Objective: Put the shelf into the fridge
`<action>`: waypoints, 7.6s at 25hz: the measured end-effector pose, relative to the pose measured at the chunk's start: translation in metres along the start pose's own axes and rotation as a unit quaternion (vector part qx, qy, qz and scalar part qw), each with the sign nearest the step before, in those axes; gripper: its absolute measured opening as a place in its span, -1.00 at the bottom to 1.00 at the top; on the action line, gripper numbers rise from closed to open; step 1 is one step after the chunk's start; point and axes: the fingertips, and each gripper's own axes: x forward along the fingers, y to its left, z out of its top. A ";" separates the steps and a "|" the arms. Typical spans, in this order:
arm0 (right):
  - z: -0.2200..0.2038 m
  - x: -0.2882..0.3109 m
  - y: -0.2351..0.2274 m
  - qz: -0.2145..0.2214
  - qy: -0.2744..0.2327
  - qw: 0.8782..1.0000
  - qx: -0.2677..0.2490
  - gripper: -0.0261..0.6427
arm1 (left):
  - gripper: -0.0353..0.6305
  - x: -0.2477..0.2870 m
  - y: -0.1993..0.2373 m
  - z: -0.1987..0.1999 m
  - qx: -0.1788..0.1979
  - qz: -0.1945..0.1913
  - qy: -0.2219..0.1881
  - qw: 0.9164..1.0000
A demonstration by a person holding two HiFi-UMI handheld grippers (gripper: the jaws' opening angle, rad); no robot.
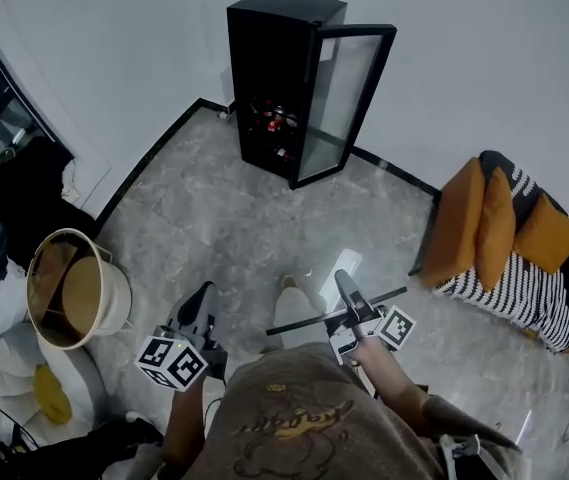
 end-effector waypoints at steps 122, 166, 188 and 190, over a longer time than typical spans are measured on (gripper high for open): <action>0.164 0.600 -0.212 -0.016 -0.229 0.973 0.020 -0.84 | -0.89 0.565 0.339 0.256 0.043 -0.173 0.144 0.973; 0.196 0.652 -0.378 -0.058 -0.311 0.948 0.022 -0.84 | -0.89 0.609 0.398 0.145 0.010 -0.171 0.212 0.962; 0.226 0.677 -0.437 -0.072 -0.345 0.936 0.020 -0.84 | -0.89 0.627 0.419 0.123 0.005 -0.180 0.230 0.956; 0.229 0.680 -0.441 -0.074 -0.348 0.934 0.023 -0.84 | -0.89 0.630 0.422 0.122 0.005 -0.180 0.230 0.956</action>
